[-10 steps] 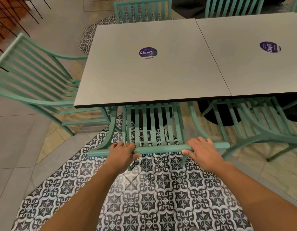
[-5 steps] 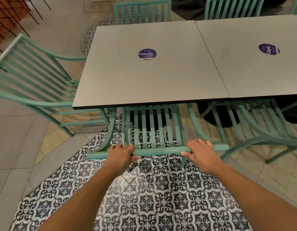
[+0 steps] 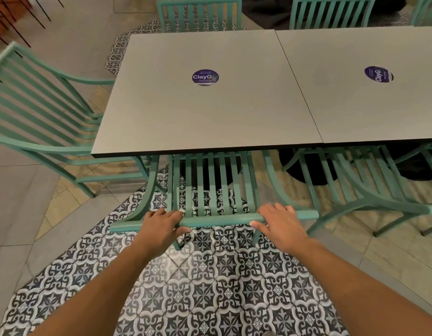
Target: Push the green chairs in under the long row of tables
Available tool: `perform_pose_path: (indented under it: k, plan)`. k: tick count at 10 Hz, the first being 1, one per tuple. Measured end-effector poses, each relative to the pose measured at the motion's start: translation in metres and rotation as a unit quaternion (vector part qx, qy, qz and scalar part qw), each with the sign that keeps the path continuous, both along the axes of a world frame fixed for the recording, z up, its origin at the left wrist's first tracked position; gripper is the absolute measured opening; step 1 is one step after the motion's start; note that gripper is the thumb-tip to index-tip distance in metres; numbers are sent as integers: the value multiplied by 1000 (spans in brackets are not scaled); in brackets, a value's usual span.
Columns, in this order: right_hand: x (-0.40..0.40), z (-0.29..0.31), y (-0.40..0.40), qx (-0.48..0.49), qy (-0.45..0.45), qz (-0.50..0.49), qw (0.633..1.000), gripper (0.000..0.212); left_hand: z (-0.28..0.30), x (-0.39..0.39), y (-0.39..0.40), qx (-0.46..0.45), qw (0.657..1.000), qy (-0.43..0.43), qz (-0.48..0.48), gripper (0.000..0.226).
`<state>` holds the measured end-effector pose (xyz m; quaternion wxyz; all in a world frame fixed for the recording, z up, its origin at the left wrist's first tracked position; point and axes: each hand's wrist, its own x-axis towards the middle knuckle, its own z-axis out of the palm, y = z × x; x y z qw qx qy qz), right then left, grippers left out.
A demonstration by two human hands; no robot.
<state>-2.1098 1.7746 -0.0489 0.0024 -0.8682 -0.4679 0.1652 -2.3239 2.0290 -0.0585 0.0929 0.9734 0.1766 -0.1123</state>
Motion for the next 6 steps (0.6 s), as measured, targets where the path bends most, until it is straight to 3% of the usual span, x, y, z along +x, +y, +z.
perform_pose_path:
  k: [2, 4, 6]
  plan:
    - [2, -1, -1, 0, -19, 5, 1000, 56, -2, 0, 2, 10, 1000, 6, 5, 61]
    - [1, 4, 4, -2, 4, -1, 1000, 76, -2, 0, 3, 11, 998, 58, 16, 74]
    - [-19, 18, -22, 62, 14, -89, 994, 74, 11, 1, -29, 4, 1000, -7, -13, 59]
